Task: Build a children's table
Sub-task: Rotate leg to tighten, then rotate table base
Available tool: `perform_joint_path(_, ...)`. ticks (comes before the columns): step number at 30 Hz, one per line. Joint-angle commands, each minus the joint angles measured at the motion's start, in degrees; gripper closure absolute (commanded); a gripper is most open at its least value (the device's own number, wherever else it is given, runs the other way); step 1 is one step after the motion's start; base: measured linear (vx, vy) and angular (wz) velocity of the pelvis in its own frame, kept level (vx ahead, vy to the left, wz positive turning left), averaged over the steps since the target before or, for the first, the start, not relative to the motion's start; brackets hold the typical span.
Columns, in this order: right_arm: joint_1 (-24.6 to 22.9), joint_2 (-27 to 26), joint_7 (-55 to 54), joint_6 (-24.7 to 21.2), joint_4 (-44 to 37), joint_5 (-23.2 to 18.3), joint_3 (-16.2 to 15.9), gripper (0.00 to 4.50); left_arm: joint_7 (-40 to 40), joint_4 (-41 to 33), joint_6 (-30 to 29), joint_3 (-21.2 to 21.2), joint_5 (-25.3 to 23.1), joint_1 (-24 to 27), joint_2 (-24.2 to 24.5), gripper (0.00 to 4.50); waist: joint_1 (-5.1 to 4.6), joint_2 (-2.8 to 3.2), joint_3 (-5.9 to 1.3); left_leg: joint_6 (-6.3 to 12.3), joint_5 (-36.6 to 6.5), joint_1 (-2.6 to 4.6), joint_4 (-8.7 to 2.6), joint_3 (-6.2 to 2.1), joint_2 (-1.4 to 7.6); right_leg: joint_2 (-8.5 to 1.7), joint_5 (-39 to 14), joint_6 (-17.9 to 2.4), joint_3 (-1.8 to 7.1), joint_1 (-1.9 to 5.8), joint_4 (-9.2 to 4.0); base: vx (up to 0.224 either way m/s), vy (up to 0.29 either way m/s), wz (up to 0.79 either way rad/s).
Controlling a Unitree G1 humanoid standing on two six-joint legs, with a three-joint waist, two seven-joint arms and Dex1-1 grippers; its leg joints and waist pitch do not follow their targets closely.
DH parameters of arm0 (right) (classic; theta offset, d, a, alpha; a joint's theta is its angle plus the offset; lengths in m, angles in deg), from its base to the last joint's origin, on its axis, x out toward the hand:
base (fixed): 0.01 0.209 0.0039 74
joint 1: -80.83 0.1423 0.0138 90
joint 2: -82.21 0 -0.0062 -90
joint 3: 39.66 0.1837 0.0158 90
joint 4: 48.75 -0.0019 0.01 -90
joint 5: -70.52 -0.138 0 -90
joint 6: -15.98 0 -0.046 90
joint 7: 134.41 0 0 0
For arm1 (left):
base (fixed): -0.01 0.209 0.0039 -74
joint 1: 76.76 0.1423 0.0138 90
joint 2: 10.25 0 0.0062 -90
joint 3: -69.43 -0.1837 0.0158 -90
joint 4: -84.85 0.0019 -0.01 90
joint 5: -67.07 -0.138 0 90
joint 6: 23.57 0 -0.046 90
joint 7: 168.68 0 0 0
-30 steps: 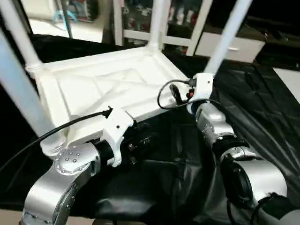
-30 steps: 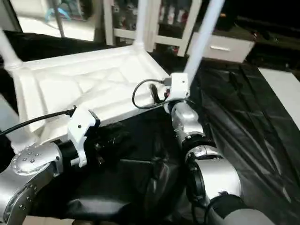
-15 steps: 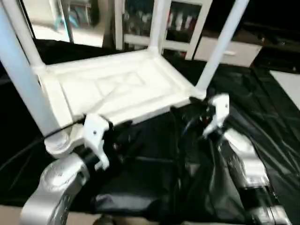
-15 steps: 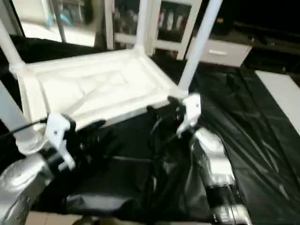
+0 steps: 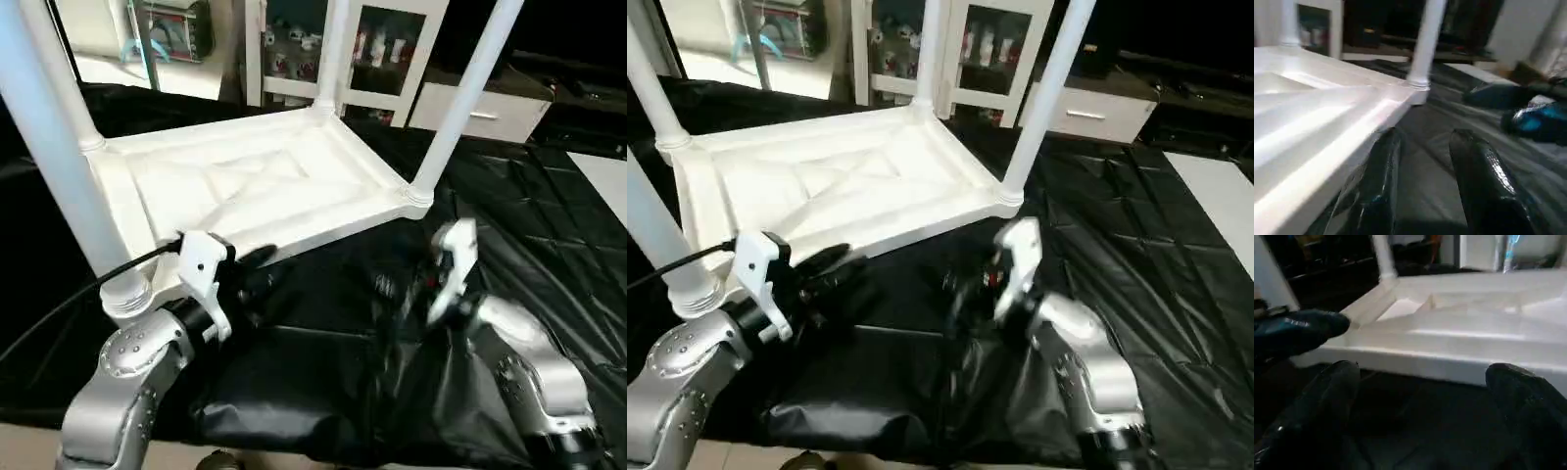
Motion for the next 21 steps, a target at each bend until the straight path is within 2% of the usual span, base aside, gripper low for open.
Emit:
perform_joint_path(1,-0.56,2.01,3.08,-2.00,-2.67,-2.31,-0.34,0.00,-5.95,-1.36,-2.65,0.08,5.17,1.32,1.89,2.66,0.19,1.19,-3.94,-2.15,-18.82,0.88,-5.34,-1.48,2.35,-2.68,-17.34,-7.05,2.64,1.70,-4.50,0.000,0.000,0.00)
perform_joint_path(2,-0.74,2.65,4.08,-2.25,-2.96,-2.69,-0.61,0.00,-7.99,-1.68,-2.96,0.18,6.22,1.98,3.01,2.66,0.08,1.13,-3.98,-1.99,-17.94,0.71,-5.34,-1.44,2.38,-2.66,-15.98,-7.73,2.65,1.88,-4.17,0.000,0.000,0.00)
perform_joint_path(4,-1.23,4.42,6.73,-3.22,-3.63,-3.26,-1.21,0.00,-14.13,-1.83,-5.55,1.58,10.16,3.96,6.85,2.66,0.10,1.16,-4.10,-1.61,-16.30,0.88,-5.15,-1.26,2.28,-2.50,-13.97,-8.57,2.62,1.92,-3.87,0.000,0.000,0.00)
perform_joint_path(5,-1.24,4.76,7.12,-3.36,-3.72,-3.14,-1.29,0.00,-15.28,-1.21,-4.86,2.05,10.38,4.23,7.80,2.66,-0.01,1.30,-4.04,-1.28,-15.94,0.89,-5.20,-1.12,2.28,-2.37,-13.29,-8.99,2.68,1.90,-3.78,0.000,0.000,0.00)
perform_joint_path(6,-1.20,4.96,7.24,-3.37,-3.74,-2.97,-1.24,0.00,-16.12,-0.60,-4.55,2.82,10.85,4.38,8.52,2.66,-0.08,0.99,-4.02,-1.12,-15.82,0.91,-5.20,-1.06,2.31,-2.42,-13.59,-9.22,2.67,1.98,-3.95,0.000,0.000,0.00)
perform_joint_path(8,-1.09,5.04,7.29,-3.57,-3.68,-3.10,-1.02,0.00,-16.99,-0.11,-4.55,3.69,11.54,4.57,9.19,2.66,0.02,1.28,-3.83,-1.58,-17.14,1.11,-5.28,-1.06,2.38,-2.63,-15.87,-9.33,2.69,1.81,-4.12,0.000,0.000,0.00)
perform_joint_path(9,-0.74,5.17,7.42,-3.70,-3.32,-3.07,-0.64,0.00,-18.97,1.21,-4.71,5.91,13.12,4.91,10.83,2.66,0.02,1.29,-3.74,-1.77,-18.03,1.18,-5.33,-1.07,2.40,-2.66,-17.03,-9.21,2.69,1.73,-4.24,0.000,0.000,0.00)
perform_joint_path(12,-0.49,5.47,7.81,-3.95,-3.03,-3.33,-0.51,0.00,-22.99,3.33,-4.25,8.83,15.00,6.18,14.34,2.66,-0.03,1.30,-3.60,-2.51,-20.60,1.30,-5.52,-1.30,2.27,-2.64,-21.06,-7.89,2.62,1.61,-4.58,0.000,0.000,0.00)
perform_joint_path(15,-0.54,5.78,8.16,-4.02,-3.06,-3.57,-0.67,0.00,-25.85,4.54,-4.37,10.46,16.56,7.51,16.97,2.66,-0.03,1.62,-3.50,-3.17,-23.39,1.63,-5.68,-1.52,2.30,-2.76,-24.33,-6.87,2.62,1.38,-4.86,0.000,0.000,0.00)
perform_joint_path(18,-0.89,5.68,8.51,-3.84,-2.86,-3.26,-0.83,0.00,-30.11,7.89,-4.50,13.32,16.43,10.13,21.43,2.66,-0.14,1.76,-3.24,-3.60,-26.04,1.79,-5.85,-1.68,2.28,-2.80,-26.67,-6.44,2.65,1.14,-5.16,0.000,0.000,0.00)
perform_joint_path(20,-1.01,5.62,8.48,-3.84,-2.88,-3.20,-0.86,0.00,-31.04,9.31,-4.52,14.55,16.50,10.73,22.80,2.66,-0.20,1.77,-3.21,-3.95,-27.82,2.03,-5.91,-1.85,2.25,-2.93,-29.38,-5.66,2.60,1.07,-5.51,0.000,0.000,0.00)
perform_joint_path(21,-1.08,5.61,8.45,-3.81,-2.90,-3.16,-0.87,0.00,-31.19,10.15,-4.20,15.22,16.40,10.84,23.22,2.66,-0.11,1.91,-3.21,-4.11,-28.24,2.21,-5.95,-1.91,2.38,-2.97,-29.23,-5.89,2.65,0.95,-5.49,0.000,0.000,0.00)
